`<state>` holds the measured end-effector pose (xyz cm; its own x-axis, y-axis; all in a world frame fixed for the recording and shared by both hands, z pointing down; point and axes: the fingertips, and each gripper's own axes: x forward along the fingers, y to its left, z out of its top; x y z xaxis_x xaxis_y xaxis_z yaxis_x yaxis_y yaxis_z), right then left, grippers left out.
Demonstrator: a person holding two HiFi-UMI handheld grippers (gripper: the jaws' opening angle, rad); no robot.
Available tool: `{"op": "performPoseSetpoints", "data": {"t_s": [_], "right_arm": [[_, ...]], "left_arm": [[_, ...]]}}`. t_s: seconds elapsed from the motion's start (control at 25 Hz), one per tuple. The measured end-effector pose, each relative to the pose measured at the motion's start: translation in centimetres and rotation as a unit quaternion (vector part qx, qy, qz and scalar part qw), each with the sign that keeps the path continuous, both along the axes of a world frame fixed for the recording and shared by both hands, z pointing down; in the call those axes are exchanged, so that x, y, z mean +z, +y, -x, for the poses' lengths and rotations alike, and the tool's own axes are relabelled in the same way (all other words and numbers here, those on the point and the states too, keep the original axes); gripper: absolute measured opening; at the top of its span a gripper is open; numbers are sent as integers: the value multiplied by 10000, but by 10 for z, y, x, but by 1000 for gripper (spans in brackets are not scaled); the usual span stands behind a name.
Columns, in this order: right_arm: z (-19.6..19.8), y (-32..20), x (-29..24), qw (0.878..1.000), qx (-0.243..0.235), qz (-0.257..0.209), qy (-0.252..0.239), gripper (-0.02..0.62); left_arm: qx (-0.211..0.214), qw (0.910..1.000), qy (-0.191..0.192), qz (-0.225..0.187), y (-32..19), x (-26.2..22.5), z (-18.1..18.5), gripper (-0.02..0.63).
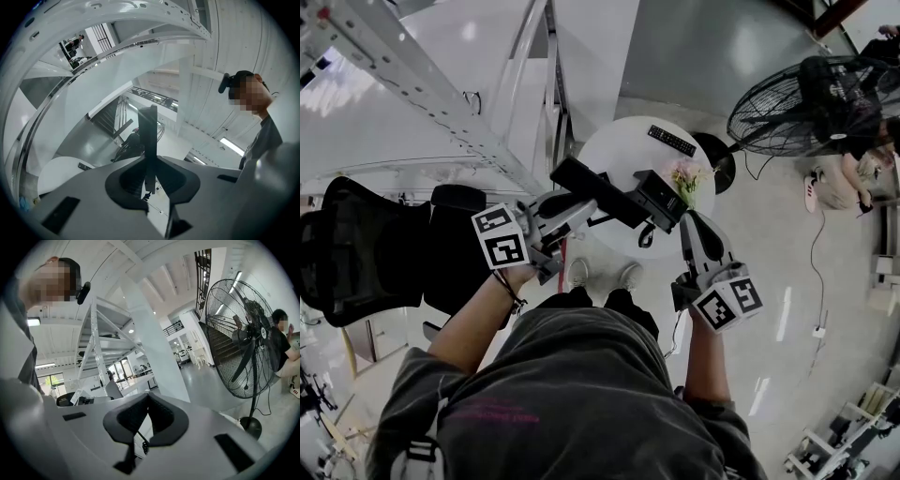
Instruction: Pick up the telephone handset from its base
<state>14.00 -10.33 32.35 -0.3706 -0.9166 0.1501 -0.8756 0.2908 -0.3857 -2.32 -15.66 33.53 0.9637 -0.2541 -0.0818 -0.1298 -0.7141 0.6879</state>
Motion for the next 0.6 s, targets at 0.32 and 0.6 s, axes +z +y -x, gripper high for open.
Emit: {"op": "performPoseSetpoints", "data": {"t_s": [0.32, 0.6], "right_arm": [[-7, 2, 5, 10000, -24, 58, -33, 17], [-13, 2, 5, 10000, -69, 71, -5, 17]], "left_arm": [[-38, 10000, -24, 25, 2, 3, -6, 77], [-34, 10000, -44, 17, 4, 3, -14, 77]]}}
